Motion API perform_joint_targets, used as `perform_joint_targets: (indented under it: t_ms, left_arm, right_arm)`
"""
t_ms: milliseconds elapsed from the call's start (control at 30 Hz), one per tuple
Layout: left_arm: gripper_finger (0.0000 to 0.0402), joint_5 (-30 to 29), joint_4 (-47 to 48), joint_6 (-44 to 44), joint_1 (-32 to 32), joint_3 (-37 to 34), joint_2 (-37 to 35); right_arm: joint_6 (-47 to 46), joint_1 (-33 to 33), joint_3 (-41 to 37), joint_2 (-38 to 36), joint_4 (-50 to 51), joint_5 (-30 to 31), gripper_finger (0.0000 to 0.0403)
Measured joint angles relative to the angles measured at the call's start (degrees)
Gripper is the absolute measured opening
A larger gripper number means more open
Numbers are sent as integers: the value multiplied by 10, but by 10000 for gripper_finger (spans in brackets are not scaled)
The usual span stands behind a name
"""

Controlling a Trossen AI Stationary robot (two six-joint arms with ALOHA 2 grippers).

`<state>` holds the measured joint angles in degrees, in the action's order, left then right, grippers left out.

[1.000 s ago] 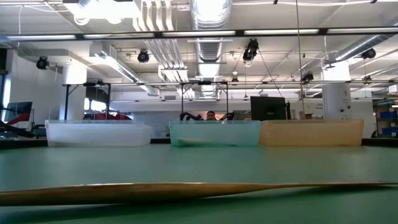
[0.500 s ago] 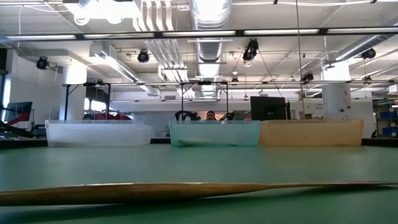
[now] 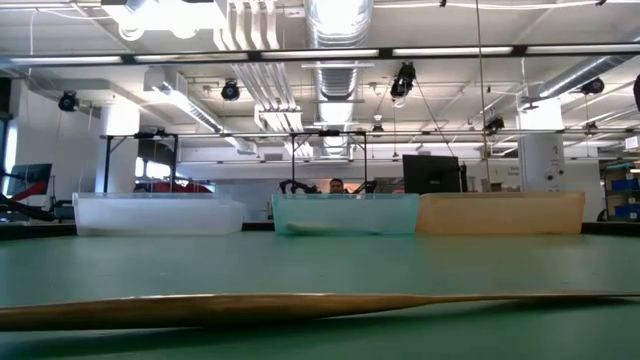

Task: Sort silverware by color (type)
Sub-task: Put the right gold knife into the yellow bin

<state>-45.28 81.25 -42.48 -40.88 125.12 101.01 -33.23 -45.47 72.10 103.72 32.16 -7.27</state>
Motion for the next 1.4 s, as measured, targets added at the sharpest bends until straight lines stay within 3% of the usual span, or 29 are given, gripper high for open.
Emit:
perform_joint_targets:
  t_ms: [400,600,833,1133,1300,1400]
  left_arm:
    - [39,4,3,0,-1,0,0]
    - [39,9,8,0,-1,0,0]
    - [39,9,9,0,-1,0,0]
    - [39,9,11,0,-1,0,0]
    - [39,9,11,0,-1,0,0]
    - [39,9,11,-1,-2,0,0]
  right_arm:
    - [-59,-9,-1,48,25,12,146]
    - [-126,-12,-1,84,49,43,110]
    - [-171,-11,0,132,56,49,19]
    - [-196,5,-4,128,35,38,14]
    - [-201,20,-6,129,31,4,12]
    - [-202,20,-6,122,30,20,11]
